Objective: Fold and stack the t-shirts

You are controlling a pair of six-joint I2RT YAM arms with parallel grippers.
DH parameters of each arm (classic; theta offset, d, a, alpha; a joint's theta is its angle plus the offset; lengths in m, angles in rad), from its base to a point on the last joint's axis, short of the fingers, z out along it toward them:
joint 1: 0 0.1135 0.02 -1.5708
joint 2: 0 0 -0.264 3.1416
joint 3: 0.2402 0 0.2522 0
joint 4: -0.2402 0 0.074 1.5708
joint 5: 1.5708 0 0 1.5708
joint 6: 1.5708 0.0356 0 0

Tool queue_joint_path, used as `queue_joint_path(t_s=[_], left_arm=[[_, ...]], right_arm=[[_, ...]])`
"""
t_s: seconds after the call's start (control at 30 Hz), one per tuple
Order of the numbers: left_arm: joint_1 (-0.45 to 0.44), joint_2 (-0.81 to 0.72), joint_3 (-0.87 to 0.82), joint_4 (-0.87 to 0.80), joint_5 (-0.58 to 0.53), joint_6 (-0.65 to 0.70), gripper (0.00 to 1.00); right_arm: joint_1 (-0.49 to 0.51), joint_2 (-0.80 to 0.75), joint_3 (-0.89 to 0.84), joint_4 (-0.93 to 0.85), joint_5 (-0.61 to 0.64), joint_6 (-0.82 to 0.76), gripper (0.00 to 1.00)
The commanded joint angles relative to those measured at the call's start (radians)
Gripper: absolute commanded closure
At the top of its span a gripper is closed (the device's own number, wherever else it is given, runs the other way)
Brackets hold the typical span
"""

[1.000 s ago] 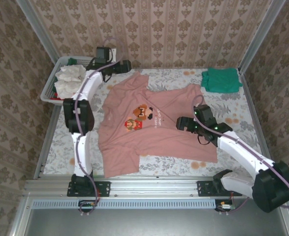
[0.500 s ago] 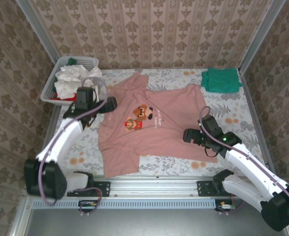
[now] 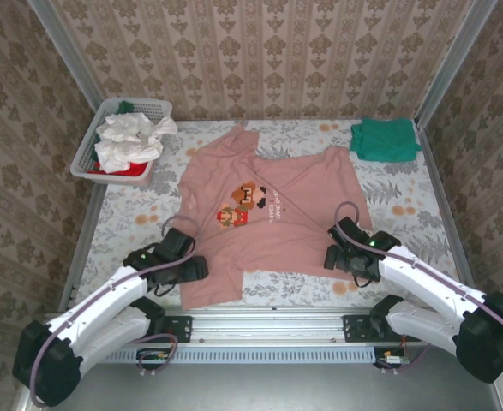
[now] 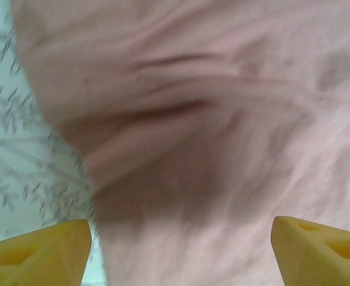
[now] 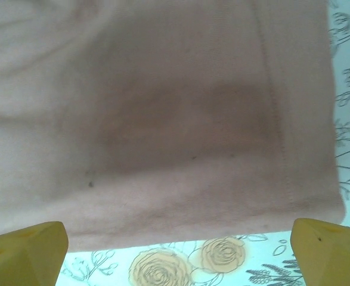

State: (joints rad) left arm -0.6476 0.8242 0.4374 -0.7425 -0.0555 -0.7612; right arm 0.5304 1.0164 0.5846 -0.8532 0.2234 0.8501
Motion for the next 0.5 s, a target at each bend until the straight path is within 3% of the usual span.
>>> queue_joint_path(t_s=[0.0,0.1,0.27,0.37,0.47], left_arm=[[-0.075,-0.045,0.01,-0.108,-0.11,-0.171,0.2],[-0.173,-0.049,0.013,-0.147,-0.141,-0.249,0.21],[-0.356,-0.021,-0.005,-0.208,-0.196,-0.445,0.28],[-0.47,0.002,-0.003,-0.231,-0.23,-0.546,0.2],[-0.516,0.07,0.008,-0.242,-0.252,-0.575,0.2]], right_arm=[[-0.056,-0.017,-0.003,-0.034,0.062,0.025,0.04],[-0.147,-0.031,-0.025,-0.01,0.025,0.0,0.12],[-0.165,0.011,-0.036,0.001,0.046,0.04,0.16],[-0.163,0.036,-0.061,0.033,0.014,0.07,0.16],[-0.158,0.021,-0.068,0.032,0.025,0.079,0.18]])
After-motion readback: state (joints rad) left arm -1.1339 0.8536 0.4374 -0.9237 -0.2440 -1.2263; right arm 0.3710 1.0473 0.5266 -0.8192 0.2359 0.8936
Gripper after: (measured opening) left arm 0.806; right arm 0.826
